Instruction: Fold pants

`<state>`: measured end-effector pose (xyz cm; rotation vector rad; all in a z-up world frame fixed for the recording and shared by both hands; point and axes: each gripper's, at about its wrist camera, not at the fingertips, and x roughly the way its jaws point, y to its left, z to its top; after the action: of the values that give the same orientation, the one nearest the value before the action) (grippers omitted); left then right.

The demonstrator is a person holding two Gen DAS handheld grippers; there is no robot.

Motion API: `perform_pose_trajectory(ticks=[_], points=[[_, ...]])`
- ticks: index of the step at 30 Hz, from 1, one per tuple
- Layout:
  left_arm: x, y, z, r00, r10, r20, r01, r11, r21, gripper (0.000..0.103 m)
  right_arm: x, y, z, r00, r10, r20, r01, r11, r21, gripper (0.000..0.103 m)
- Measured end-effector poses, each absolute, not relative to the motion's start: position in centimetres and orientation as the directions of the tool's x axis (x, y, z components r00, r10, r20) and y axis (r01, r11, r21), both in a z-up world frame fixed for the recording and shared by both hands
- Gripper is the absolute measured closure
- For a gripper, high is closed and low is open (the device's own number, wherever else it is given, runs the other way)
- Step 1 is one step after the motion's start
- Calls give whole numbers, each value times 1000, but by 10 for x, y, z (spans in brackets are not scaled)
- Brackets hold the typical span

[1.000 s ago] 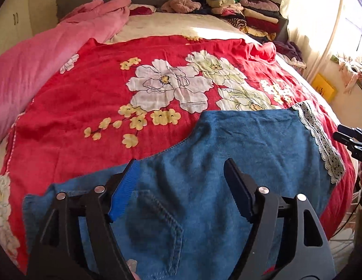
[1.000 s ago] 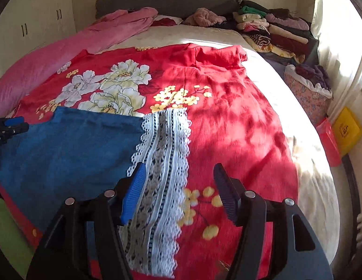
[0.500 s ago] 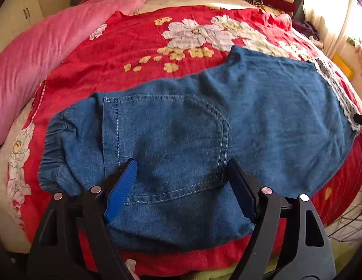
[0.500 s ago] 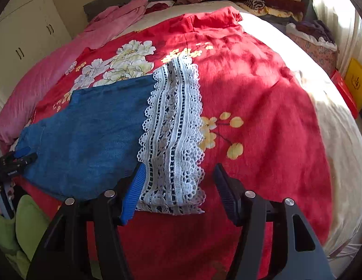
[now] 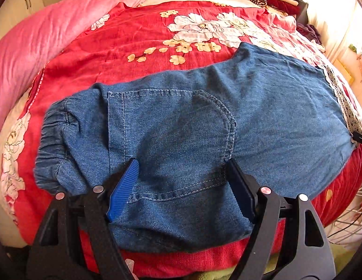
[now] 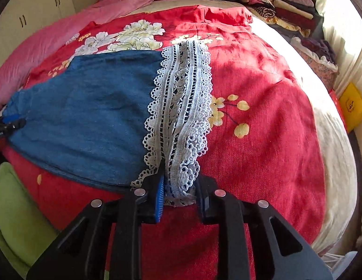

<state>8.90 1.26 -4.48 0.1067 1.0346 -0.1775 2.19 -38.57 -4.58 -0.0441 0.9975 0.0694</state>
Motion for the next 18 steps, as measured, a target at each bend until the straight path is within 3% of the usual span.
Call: perform_pose_trajectory(ticks=[8,11,16,18], points=[[83,14,-35,522,-113,-845,192,981,-13,34,15,-383,-32,586,-55,-809,-58,992,-110,67],[80,14,-31,531,-118,-839,191,981,-17,33,11,-385,-24,606,-55,-794,-50,993,-107,57],[75,9,-19,553,-124,-824,201,980,-12,33,9,-388,-10,634,-47,-772,-36,995,-90,54],[72,6,-13,564,-128,-816,209,978,-9,33,8,-390,-4,646,-46,-762,-26,996,-82,48]])
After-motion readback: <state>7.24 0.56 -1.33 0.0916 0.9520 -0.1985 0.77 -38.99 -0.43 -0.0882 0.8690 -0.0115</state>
